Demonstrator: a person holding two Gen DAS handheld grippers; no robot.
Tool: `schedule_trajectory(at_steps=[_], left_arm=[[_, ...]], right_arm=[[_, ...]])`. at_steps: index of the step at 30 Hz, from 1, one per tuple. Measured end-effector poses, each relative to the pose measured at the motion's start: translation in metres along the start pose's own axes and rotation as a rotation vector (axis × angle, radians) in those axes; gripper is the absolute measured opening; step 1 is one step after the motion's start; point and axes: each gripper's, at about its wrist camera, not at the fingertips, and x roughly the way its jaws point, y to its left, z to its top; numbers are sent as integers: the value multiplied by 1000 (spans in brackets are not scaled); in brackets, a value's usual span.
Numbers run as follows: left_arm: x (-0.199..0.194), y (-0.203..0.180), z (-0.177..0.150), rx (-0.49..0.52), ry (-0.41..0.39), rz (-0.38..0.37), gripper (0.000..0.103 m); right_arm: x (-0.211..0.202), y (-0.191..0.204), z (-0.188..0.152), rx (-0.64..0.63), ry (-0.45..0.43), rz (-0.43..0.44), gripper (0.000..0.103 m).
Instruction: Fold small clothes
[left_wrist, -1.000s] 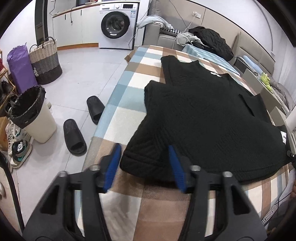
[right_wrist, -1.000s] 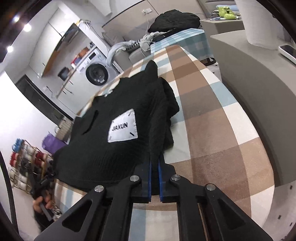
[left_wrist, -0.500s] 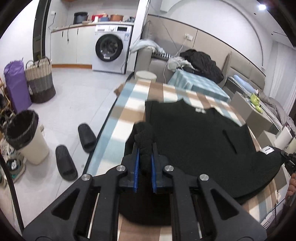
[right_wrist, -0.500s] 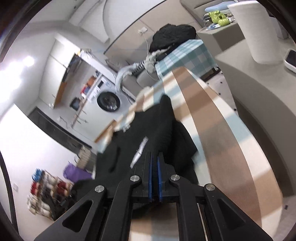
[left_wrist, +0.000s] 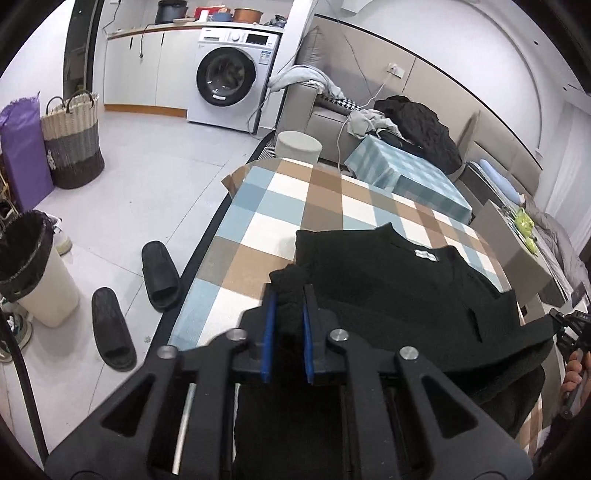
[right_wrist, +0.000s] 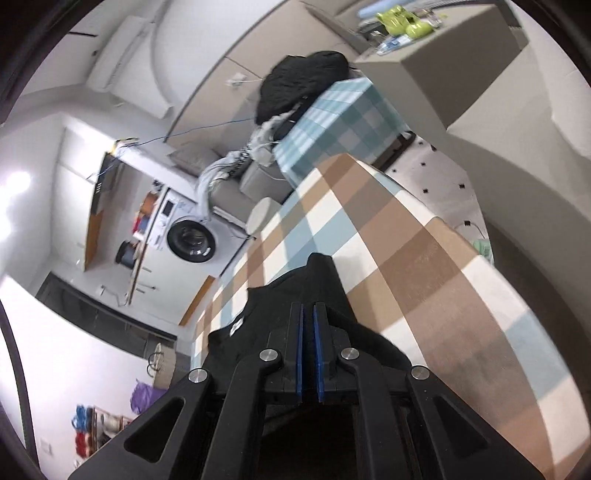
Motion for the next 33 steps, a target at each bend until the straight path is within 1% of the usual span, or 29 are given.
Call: schedule_trajectory(at_steps=[1, 2, 4, 5, 6, 7, 9, 12, 14, 19, 20, 21, 22, 24, 25, 26, 29, 30, 31, 32, 33], left_arm=[[5, 0, 1, -5, 9, 22, 24], [9, 1, 1, -10, 25, 37, 27], [13, 4, -1, -16, 32, 36, 37], [13, 6, -3, -14, 34, 38, 40], [13, 7, -4, -11, 34, 37, 46], [13, 9, -6, -9, 33, 40, 49], [12, 13, -11, -12, 37, 47, 49], [8, 17, -22, -19, 61, 28, 49], [8, 17, -30, -19, 71, 13, 49], [5, 9, -43, 1, 83, -26, 49], [5, 7, -44, 9, 82, -37, 48], [7, 5, -44, 14, 81, -42, 41], [8, 2, -44, 21, 82, -48, 25], [13, -2, -43, 30, 88, -62, 8], [14, -4, -42, 31, 80, -70, 6], [15, -5, -40, 32, 71, -78, 4], [19, -11, -29, 29, 55, -91, 4], [22, -13, -24, 24, 53, -94, 4], [26, -15, -18, 22, 49, -96, 4], [31, -17, -11, 14, 44, -94, 4], [34, -17, -5, 7, 39, -89, 4]], right_arm=[[3, 1, 2, -8, 1, -19, 20], [5, 2, 3, -24, -2, -43, 31], [0, 2, 0, -48, -12, -39, 40], [-2, 1, -2, -63, -15, -41, 42], [-5, -1, -5, -80, -7, -57, 42], [-7, -3, -7, -87, 4, -65, 42], [-8, -8, -12, -92, 47, -62, 42], [-9, -9, -21, -105, 115, -30, 42], [-9, -8, -28, -117, 145, -8, 42], [-7, -7, -43, -148, 206, 0, 42], [-7, -7, -45, -162, 209, 6, 42], [-7, -5, -46, -174, 210, 9, 42], [-6, -4, -47, -184, 210, 7, 41], [-2, 0, -47, -191, 224, 30, 24], [2, 0, -46, -183, 236, 49, 16], [5, 1, -44, -165, 246, 73, 13], [15, 4, -31, -104, 260, 137, 13], [22, 5, -22, -64, 254, 176, 13], [28, 7, -12, -34, 250, 197, 13], [35, 7, -1, -3, 235, 208, 13], [44, 5, 13, 48, 191, 199, 13]])
